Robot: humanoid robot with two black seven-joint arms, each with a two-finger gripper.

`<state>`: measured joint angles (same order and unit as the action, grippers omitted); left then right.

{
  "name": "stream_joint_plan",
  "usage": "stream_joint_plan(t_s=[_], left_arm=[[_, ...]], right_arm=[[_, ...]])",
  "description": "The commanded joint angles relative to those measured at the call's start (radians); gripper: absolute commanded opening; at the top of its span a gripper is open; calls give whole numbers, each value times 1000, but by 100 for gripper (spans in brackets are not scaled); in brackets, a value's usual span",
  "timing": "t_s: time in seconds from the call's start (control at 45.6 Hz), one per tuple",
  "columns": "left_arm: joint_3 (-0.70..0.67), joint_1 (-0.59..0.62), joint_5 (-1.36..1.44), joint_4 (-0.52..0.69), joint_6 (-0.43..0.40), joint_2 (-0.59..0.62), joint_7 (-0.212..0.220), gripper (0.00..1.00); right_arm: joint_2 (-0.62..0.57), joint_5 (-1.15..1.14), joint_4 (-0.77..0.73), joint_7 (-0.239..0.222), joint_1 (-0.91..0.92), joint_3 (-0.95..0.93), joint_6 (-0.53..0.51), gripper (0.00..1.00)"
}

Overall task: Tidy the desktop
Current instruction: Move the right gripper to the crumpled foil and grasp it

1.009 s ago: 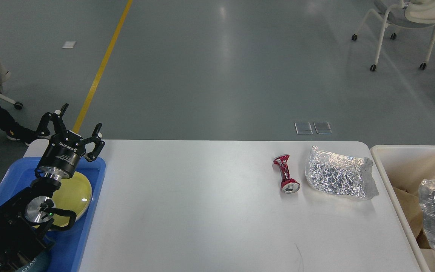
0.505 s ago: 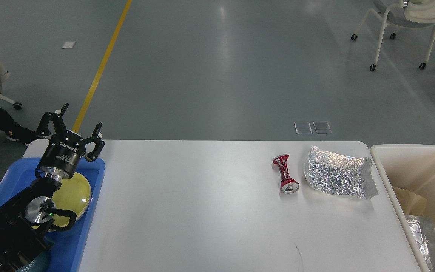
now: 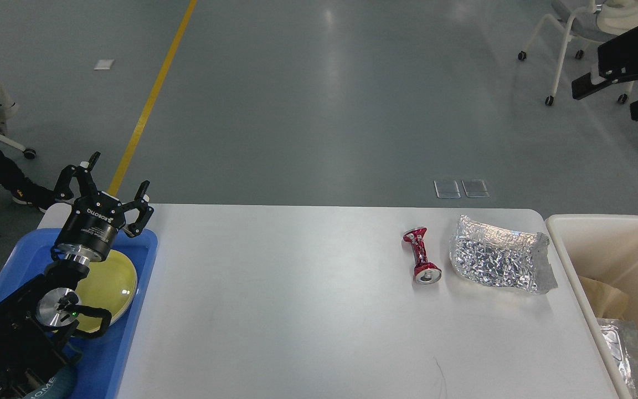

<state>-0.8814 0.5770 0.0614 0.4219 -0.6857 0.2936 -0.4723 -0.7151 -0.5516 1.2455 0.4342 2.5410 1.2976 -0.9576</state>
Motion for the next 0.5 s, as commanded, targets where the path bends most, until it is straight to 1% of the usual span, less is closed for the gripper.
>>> stream_joint_plan(t_s=[0.0, 0.022, 0.044, 0.132, 0.175, 0.263, 0.329, 0.373, 0.439, 0.483], left_arm=[[-1, 0, 0, 0, 0, -1, 0, 100], [1, 0, 0, 0, 0, -1, 1, 100], [-1, 0, 0, 0, 0, -1, 0, 100], [-1, 0, 0, 0, 0, -1, 0, 100], [1, 0, 0, 0, 0, -1, 0, 100], [1, 0, 0, 0, 2, -1, 0, 100], [-1, 0, 0, 0, 0, -1, 0, 100], [-1, 0, 0, 0, 0, 2, 0, 100], [1, 0, 0, 0, 0, -1, 1, 100], [1, 0, 0, 0, 0, -1, 0, 100]], right_arm=[[-1, -4, -3, -6, -98, -4, -2, 100], [-3, -8, -17, -6, -144, -4, 5, 100], [2, -13, -37, -8, -197, -3, 60, 100], [22, -11, -139, -9, -427, 6, 349, 100], [51, -5, -199, -11, -545, 8, 457, 100], [114, 16, -329, -11, -746, -12, 560, 100], [135, 77, -417, -11, -890, -43, 605, 100], [152, 136, -472, -11, -999, -69, 652, 100], [224, 218, -578, -17, -1171, -89, 746, 100], [278, 248, -661, -35, -1276, -96, 781, 100]])
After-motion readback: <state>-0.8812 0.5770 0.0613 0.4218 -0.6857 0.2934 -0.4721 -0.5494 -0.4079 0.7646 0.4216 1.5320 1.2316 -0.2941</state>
